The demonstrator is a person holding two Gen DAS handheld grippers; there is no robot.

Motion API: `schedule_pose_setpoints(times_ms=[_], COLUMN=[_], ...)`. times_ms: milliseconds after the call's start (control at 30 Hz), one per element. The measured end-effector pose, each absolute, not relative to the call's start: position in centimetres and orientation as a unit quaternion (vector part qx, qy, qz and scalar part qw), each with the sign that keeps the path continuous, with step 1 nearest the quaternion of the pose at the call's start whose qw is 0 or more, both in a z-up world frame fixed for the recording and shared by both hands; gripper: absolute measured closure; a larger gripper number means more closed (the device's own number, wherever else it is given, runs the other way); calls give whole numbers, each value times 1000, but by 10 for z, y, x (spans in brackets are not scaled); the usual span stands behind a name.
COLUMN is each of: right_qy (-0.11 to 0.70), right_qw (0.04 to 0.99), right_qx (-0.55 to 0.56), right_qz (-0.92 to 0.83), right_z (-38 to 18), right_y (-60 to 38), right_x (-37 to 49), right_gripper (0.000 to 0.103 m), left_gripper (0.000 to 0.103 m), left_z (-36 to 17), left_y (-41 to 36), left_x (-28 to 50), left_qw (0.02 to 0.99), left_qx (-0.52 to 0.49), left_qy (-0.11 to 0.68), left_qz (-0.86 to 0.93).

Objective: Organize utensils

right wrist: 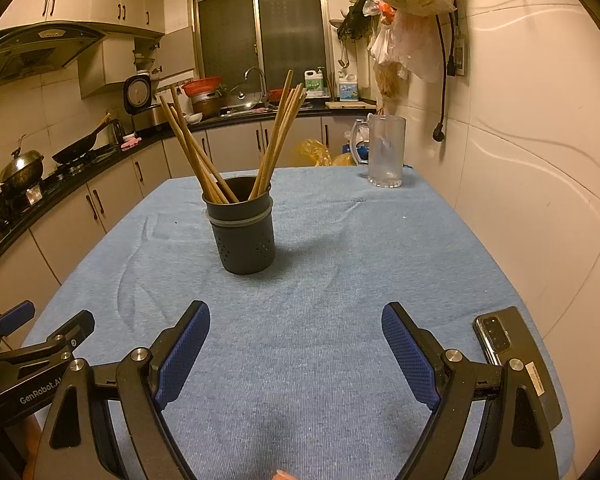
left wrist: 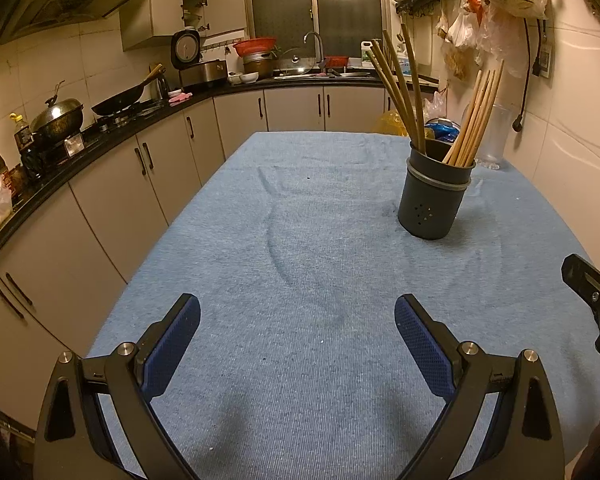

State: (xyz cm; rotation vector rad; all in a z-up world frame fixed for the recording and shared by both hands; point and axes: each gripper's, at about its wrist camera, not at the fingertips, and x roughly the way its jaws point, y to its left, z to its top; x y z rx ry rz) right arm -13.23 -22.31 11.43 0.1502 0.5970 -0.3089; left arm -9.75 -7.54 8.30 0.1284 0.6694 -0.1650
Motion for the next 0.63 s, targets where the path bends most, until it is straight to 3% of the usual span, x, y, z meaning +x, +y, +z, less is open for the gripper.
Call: schedule_pose_setpoints(times_ms=[633], right_qy=[317], right_qw=[930], right_qx=[79], right_qz=[-170], right_z=[105], right_y=[-246], right_x=[-126], right_gripper=[12], left_gripper=[6], left_z=[74], left_y=[-62], left_x=[-84], left_qw=[935], left_qx=[52], left_qy=[344], left_qz=[-65])
